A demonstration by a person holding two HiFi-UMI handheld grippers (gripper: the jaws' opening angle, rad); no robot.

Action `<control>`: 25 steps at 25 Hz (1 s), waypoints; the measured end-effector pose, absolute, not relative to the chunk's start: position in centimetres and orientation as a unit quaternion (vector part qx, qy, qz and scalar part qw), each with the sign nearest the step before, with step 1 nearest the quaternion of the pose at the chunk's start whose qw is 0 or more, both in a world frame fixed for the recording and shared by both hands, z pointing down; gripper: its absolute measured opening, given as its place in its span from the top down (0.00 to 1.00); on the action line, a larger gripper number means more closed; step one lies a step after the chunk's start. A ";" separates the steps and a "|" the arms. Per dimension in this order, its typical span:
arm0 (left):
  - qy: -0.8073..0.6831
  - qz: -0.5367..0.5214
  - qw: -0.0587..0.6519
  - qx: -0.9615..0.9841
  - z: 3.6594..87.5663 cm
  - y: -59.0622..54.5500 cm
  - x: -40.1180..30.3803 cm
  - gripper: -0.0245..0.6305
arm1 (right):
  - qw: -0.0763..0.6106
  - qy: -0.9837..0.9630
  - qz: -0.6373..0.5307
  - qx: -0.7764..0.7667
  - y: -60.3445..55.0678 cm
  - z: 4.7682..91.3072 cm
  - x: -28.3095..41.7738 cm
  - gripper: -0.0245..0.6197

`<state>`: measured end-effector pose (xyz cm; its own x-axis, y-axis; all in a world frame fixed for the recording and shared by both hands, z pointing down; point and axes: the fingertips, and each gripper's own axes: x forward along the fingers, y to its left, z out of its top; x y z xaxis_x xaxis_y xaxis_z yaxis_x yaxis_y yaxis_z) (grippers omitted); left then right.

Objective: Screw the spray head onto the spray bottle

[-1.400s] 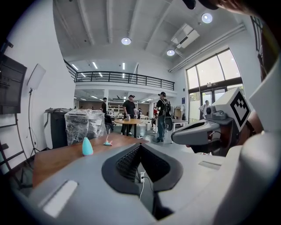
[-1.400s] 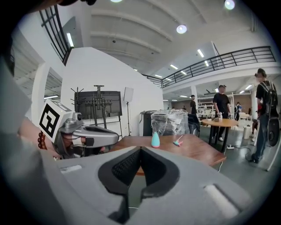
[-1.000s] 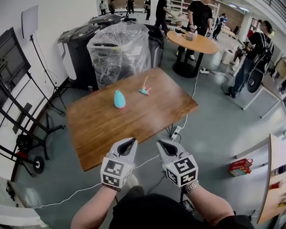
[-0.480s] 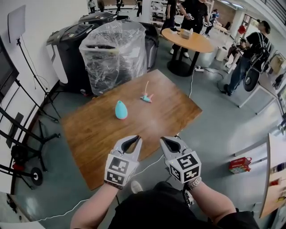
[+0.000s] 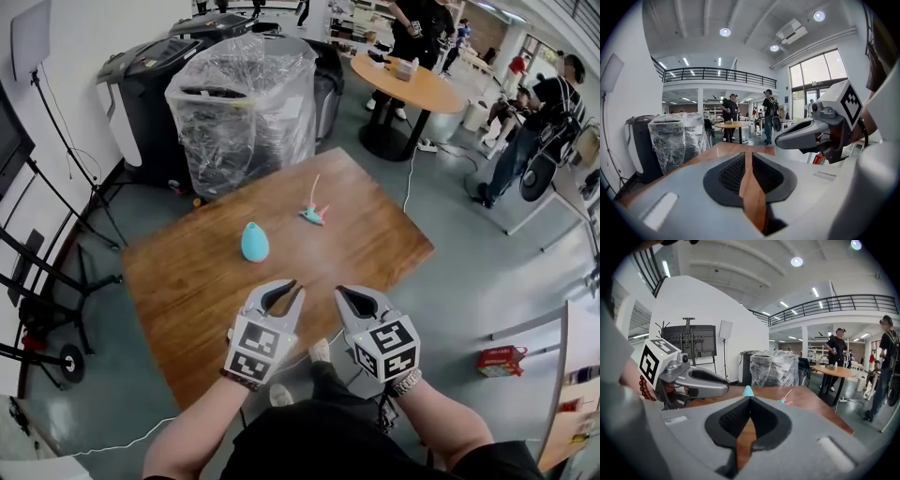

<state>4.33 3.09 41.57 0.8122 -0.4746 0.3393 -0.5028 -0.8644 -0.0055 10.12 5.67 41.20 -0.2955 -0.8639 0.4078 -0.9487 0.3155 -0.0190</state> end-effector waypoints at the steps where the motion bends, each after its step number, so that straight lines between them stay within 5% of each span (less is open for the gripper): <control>1: -0.259 0.171 0.044 0.950 41.9 2.4 4.8 0.89 | 0.165 -0.796 0.132 0.567 5.0 41.5 10.5 0.97; 25: -0.278 0.395 0.042 0.875 57.2 -18.2 15.9 0.77 | 0.213 -0.844 0.199 0.451 -10.3 49.7 22.1 0.97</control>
<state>15.88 -18.15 57.24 0.5332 -0.4523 0.7150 -0.5191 -0.8422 -0.1457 22.10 -10.32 49.74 -0.5025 -0.6762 0.5387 -0.8457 0.5139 -0.1438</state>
